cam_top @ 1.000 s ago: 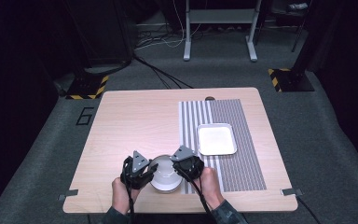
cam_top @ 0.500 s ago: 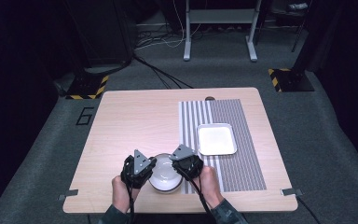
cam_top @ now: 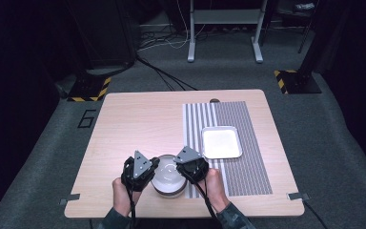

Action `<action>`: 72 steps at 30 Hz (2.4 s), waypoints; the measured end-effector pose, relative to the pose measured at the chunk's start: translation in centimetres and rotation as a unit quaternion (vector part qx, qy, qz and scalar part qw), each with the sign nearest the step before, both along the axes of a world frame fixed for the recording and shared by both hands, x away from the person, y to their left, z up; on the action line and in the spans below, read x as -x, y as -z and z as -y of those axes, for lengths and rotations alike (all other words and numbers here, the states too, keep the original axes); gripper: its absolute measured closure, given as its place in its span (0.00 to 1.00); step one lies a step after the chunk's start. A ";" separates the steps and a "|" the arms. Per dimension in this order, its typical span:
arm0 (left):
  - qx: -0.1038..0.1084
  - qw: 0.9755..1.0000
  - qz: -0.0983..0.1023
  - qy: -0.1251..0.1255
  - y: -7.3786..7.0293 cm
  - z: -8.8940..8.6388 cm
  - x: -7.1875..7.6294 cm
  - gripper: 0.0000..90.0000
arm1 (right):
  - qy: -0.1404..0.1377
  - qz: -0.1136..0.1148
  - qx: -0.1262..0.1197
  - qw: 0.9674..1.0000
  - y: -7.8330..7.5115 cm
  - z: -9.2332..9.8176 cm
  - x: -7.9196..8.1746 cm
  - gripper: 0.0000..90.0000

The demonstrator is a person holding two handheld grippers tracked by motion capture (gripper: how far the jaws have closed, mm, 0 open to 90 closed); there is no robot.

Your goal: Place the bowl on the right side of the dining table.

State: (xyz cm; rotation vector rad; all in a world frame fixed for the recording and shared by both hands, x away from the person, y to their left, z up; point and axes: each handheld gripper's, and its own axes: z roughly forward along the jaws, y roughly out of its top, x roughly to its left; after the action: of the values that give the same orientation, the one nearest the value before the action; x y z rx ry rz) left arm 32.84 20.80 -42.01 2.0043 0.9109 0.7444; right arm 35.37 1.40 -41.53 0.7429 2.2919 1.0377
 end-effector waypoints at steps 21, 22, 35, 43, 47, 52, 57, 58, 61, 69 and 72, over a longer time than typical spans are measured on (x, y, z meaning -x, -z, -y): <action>0.009 1.000 0.016 0.017 -2.0 1.0 -0.3 0.92 | 0.012 0.027 -0.014 0.999 -1.9 1.4 0.4 0.91; 0.012 1.000 0.020 0.018 -2.1 1.1 -0.3 0.92 | 0.014 0.028 -0.014 0.999 -2.0 1.4 0.5 0.91; 0.012 0.999 0.025 0.034 -3.0 2.3 -0.9 0.92 | 0.027 0.046 -0.017 0.998 -2.8 2.7 0.6 0.91; 0.007 0.999 0.026 0.046 -3.5 3.1 -1.6 0.92 | 0.041 0.047 -0.026 0.998 -3.0 3.6 0.4 0.91; 0.007 0.998 0.028 0.050 -3.5 3.5 -1.8 0.92 | 0.045 0.049 -0.025 0.997 -3.2 4.0 0.2 0.91; 0.004 0.998 0.030 0.056 -3.7 4.0 -2.0 0.92 | 0.050 0.051 -0.026 0.997 -3.3 4.5 0.2 0.91; 0.003 0.998 0.031 0.060 -3.9 4.3 -2.3 0.92 | 0.055 0.052 -0.031 0.997 -3.4 4.8 0.1 0.91; 0.003 0.998 0.030 0.060 -3.9 4.4 -2.3 0.92 | 0.056 0.052 -0.031 0.997 -3.3 4.9 0.1 0.91; -0.003 0.997 0.032 0.064 -3.9 4.6 -2.5 0.92 | 0.058 0.051 -0.031 0.997 -3.3 5.1 0.0 0.91; -0.003 0.997 0.032 0.070 -4.3 5.1 -3.0 0.92 | 0.065 0.053 -0.034 0.996 -3.6 5.7 -0.2 0.91; 0.000 0.997 0.030 0.073 -4.3 5.2 -3.2 0.92 | 0.068 0.054 -0.035 0.996 -3.6 5.8 -0.3 0.91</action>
State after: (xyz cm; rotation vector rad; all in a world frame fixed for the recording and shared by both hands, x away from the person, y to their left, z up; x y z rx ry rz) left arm 36.06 15.55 -37.69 2.0131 0.7222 0.7179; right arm 35.64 -4.42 -37.93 0.8373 2.0923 1.0738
